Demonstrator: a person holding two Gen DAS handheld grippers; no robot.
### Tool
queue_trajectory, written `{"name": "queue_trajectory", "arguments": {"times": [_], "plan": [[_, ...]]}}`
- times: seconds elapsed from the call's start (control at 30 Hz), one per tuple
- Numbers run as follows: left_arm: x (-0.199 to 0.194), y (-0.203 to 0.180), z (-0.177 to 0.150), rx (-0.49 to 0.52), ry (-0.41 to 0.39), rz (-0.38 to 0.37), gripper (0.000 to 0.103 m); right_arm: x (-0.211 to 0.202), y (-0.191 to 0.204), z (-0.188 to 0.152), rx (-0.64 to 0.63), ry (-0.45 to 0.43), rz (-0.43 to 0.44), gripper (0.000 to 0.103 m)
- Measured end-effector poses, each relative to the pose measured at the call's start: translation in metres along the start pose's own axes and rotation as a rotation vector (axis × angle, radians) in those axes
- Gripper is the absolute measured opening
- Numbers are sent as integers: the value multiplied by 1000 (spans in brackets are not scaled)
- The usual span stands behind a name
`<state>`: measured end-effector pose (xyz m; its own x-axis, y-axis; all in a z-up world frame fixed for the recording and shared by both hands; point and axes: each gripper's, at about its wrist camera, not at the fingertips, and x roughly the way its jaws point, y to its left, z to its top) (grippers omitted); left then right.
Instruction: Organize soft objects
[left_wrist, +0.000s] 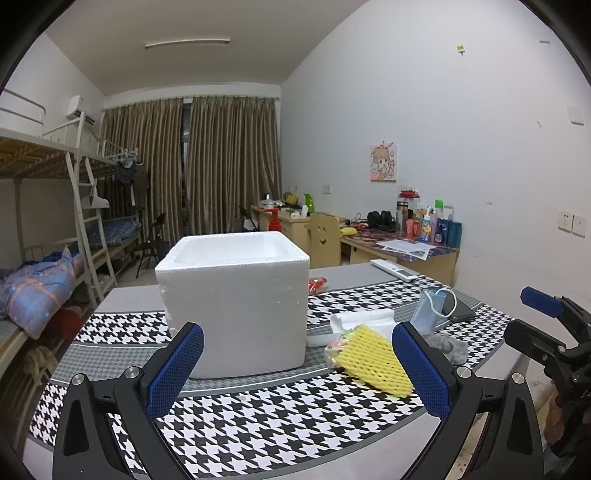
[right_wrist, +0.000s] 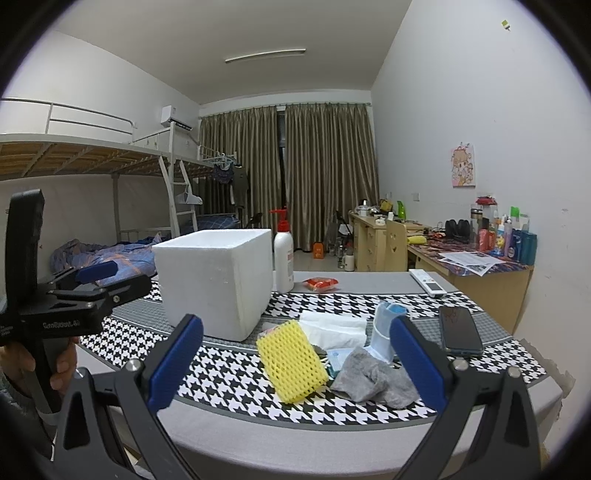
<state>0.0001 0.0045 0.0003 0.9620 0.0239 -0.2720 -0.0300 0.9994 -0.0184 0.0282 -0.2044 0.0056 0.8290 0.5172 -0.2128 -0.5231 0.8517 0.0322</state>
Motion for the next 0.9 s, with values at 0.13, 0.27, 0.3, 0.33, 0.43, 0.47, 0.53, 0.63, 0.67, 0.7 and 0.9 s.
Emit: {"name": "queue_trajectory", "arguments": {"times": [0.13,0.27,0.3,0.33,0.43,0.47,0.53,0.63,0.67,0.7,0.9], "plan": [[0,1,0,-7,0,1,102,1,-1,2,-1,-1,1,102],[0,1,1,-7,-7,-1,102,4,-1,3,-4,-3,0,102],[1,1,2,-4,-9,-1,102,5,-2,3,-2,-4,4,102],[2,0,1,-1,-9,0,102,6,-2,3,-2,-4,11,102],[6,-1,1,-2,0,0,102,7,-3,2,6,-2,15,102],[7,-1,1,-3,1,-4,102,8,-4,3,9,0,15,102],[8,-1,1,-2,4,-4,102,9,-6,3,10,4,12,102],[11,1,2,-8,5,-6,102,11,-7,4,5,9,4,102],[11,0,3,-8,5,-4,102,13,-6,4,1,11,-1,102],[12,0,2,-8,5,-1,102,14,-6,4,-3,15,-7,102],[23,-5,2,9,36,-12,102,17,-7,4,1,27,-39,102]]}}
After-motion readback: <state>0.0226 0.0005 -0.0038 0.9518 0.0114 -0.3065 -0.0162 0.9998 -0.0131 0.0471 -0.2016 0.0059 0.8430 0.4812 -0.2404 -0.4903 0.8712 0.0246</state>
